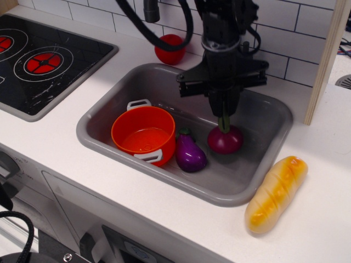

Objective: Take beet from pot sink

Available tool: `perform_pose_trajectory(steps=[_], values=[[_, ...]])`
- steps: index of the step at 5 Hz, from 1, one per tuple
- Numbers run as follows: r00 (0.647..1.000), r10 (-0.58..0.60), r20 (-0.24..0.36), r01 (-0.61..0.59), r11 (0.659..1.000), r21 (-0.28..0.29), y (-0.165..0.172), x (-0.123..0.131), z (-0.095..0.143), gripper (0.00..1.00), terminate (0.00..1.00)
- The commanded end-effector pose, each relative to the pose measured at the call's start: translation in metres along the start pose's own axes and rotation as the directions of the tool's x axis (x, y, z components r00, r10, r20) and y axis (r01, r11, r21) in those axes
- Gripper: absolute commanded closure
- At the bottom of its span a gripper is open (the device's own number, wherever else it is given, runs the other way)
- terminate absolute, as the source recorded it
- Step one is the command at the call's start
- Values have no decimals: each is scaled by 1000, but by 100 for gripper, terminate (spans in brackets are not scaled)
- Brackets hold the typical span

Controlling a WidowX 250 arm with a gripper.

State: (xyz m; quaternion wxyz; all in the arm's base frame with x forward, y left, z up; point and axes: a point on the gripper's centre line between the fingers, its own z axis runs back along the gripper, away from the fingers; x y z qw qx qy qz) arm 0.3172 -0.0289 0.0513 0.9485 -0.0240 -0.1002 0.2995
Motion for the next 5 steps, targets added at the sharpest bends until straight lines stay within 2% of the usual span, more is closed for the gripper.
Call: perform_pose_trajectory(steps=[1,2,3,4,5], values=[[999,-25,25,26,999,-23,-11,2,7,0,0],[999,-10,34,12,999,-48,-12,5,22,0,0],[997,-10,75,16,997,-77,-5,10,39,0,0],[997,-10,75,16,997,-77,-5,10,39,0,0],[997,-10,75,16,997,-77,-5,10,39,0,100]])
